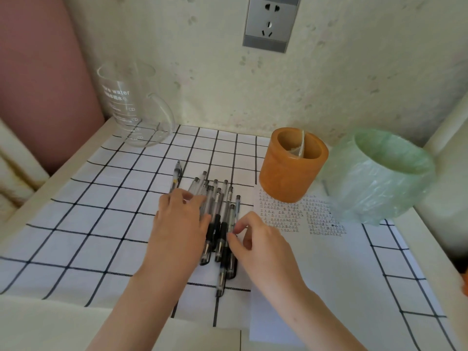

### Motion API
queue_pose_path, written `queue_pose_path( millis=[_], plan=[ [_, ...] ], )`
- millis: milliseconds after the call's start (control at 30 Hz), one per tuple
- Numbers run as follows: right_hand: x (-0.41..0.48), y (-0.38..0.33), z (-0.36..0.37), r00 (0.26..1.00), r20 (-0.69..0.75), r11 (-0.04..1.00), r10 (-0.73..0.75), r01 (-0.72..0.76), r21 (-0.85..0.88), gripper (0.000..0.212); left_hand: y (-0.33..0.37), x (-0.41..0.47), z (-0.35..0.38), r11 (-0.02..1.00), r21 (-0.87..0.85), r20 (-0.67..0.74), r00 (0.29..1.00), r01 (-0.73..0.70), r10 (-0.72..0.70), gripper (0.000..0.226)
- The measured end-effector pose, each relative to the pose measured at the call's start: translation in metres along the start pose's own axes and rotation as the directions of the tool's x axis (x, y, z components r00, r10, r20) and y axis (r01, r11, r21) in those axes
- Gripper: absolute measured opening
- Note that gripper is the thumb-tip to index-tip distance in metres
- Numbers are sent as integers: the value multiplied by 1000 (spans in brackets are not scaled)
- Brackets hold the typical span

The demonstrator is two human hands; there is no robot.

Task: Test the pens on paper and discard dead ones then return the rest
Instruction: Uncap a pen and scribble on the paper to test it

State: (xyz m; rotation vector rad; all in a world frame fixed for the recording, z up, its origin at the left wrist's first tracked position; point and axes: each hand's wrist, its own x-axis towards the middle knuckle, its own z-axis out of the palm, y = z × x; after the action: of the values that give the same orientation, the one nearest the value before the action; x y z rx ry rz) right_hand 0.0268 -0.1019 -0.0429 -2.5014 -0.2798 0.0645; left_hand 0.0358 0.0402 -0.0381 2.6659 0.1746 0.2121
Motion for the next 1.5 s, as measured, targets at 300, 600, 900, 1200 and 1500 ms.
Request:
queue_pose_path(
  millis=[300,600,900,1200,1500],
  plan=[
    [5,-15,8,999,44,997,1,2,-78,21,-6,1,7,998,-59,82,996,-16,20,36],
    [7,-23,11,996,39,994,75,-72,-77,24,2,-4,4,1000,19,103,995,-4,3,41],
    [8,-28,9,998,31,983,62,-56,-176,18,11,-7,7,1000,10,99,995,-14,13,33],
    [14,-20,10,985,49,986,166,-165,-18,21,6,-4,10,999,-25,70,996,-47,48,33],
    [12,-5,-22,952,227,695,207,-306,651,7,20,-3,-3,886,-465,108,992,-2,58,27]
  ],
)
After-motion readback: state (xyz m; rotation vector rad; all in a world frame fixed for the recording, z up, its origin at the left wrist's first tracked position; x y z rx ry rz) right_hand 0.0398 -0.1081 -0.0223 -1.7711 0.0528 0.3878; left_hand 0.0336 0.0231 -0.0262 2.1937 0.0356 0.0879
